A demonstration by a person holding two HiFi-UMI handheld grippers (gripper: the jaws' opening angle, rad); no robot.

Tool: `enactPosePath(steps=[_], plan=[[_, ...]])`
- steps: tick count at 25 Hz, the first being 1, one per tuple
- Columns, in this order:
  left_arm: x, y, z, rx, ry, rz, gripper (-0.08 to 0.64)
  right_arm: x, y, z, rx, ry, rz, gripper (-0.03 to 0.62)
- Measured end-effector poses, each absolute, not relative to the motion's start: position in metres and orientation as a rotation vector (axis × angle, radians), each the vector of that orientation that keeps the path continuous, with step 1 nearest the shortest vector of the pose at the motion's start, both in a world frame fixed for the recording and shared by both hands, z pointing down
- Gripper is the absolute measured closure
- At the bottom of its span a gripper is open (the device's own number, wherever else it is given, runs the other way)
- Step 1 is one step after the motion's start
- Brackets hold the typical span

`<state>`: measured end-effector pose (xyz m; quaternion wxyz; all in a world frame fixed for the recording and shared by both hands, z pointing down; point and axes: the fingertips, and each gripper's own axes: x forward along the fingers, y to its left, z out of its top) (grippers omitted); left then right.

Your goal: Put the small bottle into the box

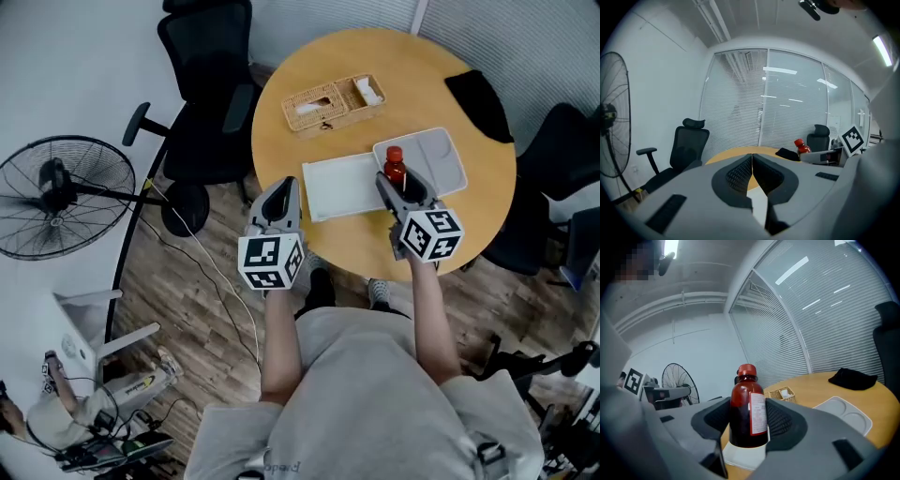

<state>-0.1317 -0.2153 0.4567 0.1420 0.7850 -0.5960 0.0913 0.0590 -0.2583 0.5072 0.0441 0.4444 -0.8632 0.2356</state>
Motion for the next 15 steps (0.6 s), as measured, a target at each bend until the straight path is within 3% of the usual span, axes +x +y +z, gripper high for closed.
enactPosePath(steps=[15], plan=[[-0.099, -0.292, 0.478, 2.547, -1.359, 0.374, 0.531, 0.058, -0.281, 0.527, 1.623, -2.462, 0.727, 0.365]])
